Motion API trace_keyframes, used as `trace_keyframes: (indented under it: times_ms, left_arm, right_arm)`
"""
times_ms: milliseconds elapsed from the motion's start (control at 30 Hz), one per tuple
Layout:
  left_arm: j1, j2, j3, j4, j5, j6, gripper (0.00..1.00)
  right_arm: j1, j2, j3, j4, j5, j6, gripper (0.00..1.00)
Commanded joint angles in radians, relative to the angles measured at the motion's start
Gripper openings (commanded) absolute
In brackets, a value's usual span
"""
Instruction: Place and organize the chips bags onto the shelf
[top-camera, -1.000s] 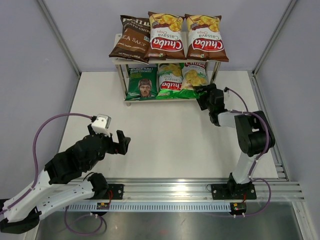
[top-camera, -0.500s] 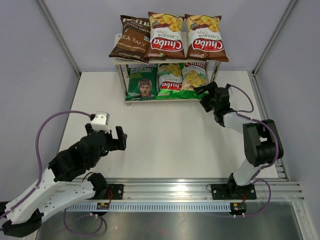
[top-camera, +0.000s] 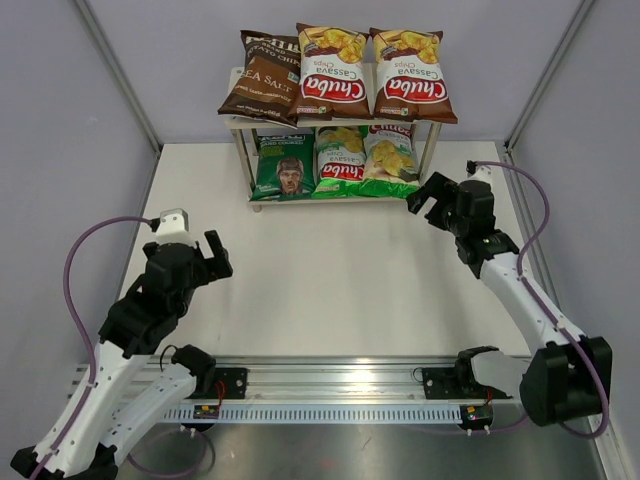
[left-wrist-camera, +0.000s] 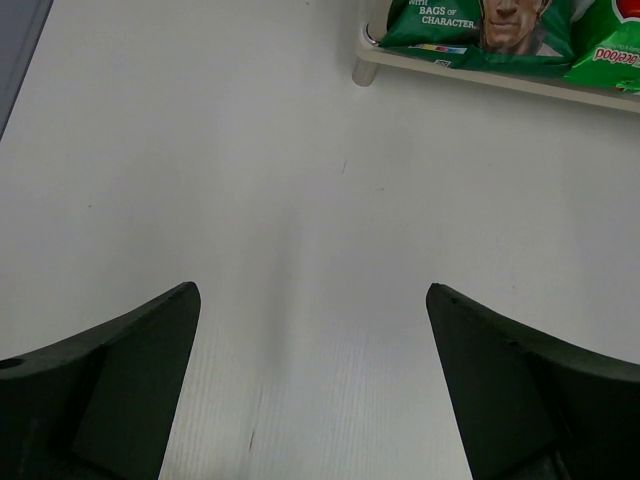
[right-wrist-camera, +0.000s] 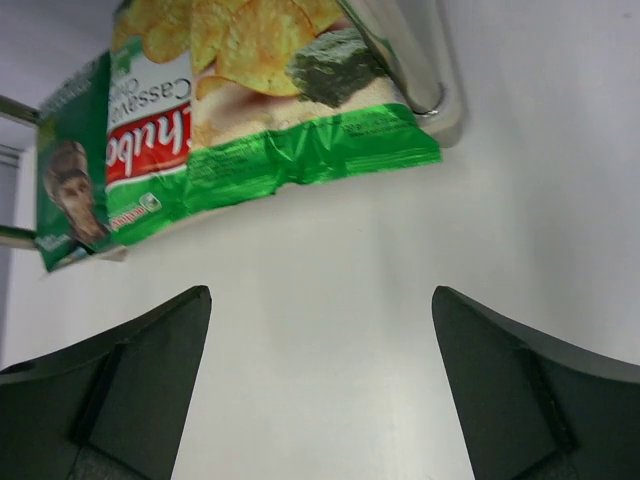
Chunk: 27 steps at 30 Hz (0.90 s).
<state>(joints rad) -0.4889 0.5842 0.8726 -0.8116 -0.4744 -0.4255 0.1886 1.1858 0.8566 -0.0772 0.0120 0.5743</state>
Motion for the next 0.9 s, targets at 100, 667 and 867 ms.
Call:
trace_keyframes:
  times_ms: [100, 667, 867]
  left_arm:
    - [0.013, -0.014, -0.01, 0.068, 0.031, 0.05, 0.99]
    - [0.013, -0.034, -0.035, 0.052, 0.062, 0.111, 0.99]
    - [0.013, -0.09, -0.053, 0.081, 0.105, 0.129, 0.99]
  right_arm:
    - [-0.002, -0.199, 0.061, -0.346, 0.129, -0.257, 0.99]
    - [0.003, -0.486, 0.263, -0.789, 0.146, -0.343, 1.0]
    - [0.008, -0.575, 0.219, -0.788, 0.137, -0.344, 0.99]
